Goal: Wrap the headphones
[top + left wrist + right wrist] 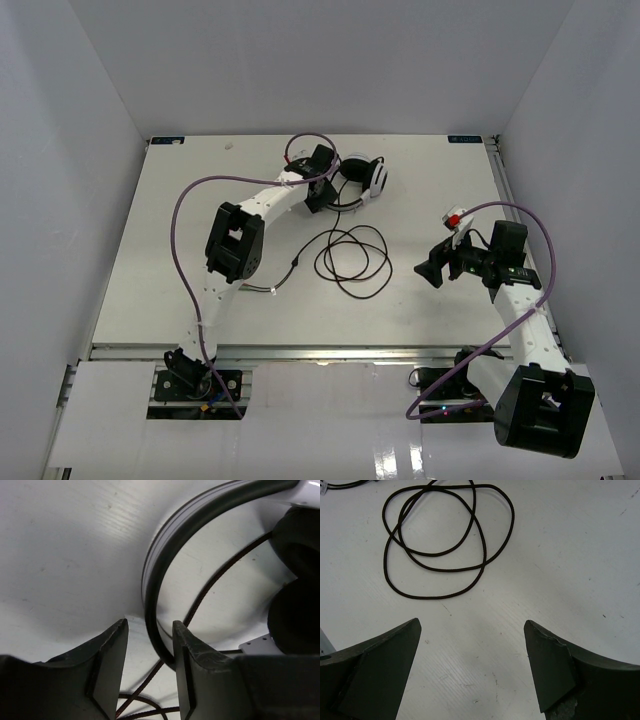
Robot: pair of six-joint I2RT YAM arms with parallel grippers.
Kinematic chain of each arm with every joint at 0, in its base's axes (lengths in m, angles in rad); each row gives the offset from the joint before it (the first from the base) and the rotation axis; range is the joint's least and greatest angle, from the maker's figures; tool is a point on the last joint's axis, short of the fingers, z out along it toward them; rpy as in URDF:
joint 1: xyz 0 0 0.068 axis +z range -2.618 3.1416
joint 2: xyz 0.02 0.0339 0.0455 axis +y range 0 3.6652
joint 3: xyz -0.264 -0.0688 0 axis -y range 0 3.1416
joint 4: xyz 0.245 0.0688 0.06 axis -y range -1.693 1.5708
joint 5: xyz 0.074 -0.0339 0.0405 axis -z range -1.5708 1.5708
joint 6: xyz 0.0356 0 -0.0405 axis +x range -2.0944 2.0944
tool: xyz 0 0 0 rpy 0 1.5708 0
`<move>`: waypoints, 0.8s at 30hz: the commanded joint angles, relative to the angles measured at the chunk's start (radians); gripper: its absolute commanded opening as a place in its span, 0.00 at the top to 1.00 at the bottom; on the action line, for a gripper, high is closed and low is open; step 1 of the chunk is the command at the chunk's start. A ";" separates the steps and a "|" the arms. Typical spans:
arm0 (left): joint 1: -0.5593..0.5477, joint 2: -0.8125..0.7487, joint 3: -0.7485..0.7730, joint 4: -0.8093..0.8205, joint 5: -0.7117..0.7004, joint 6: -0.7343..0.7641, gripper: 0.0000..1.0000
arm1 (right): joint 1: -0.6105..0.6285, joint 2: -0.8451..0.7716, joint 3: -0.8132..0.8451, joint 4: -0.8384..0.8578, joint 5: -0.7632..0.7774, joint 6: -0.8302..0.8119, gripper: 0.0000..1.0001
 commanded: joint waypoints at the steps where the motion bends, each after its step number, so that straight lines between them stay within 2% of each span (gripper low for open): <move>1: 0.012 0.033 0.045 -0.026 -0.039 -0.019 0.53 | 0.005 -0.017 0.041 -0.004 0.007 -0.014 0.10; 6: 0.013 0.038 0.010 -0.033 -0.038 -0.025 0.60 | 0.005 -0.011 0.040 -0.002 0.024 -0.015 0.10; 12: 0.013 -0.013 -0.012 -0.021 -0.079 0.078 0.91 | 0.005 -0.006 0.031 -0.013 0.007 -0.024 0.10; 14: 0.015 -0.056 -0.014 -0.002 -0.111 0.158 1.00 | 0.005 -0.001 0.035 -0.081 -0.044 -0.094 0.10; 17: 0.014 -0.171 -0.031 0.037 -0.129 0.305 1.00 | 0.005 0.002 0.049 -0.175 -0.182 -0.193 0.10; 20: 0.015 -0.358 -0.127 0.101 -0.149 0.378 1.00 | 0.014 0.022 0.064 -0.272 -0.276 -0.321 0.10; 23: 0.016 -0.536 -0.239 0.160 -0.145 0.389 1.00 | 0.069 0.053 0.080 -0.316 -0.269 -0.381 0.10; 24: 0.018 -0.583 -0.271 0.168 -0.134 0.383 1.00 | 0.128 0.067 0.096 -0.315 -0.227 -0.387 0.10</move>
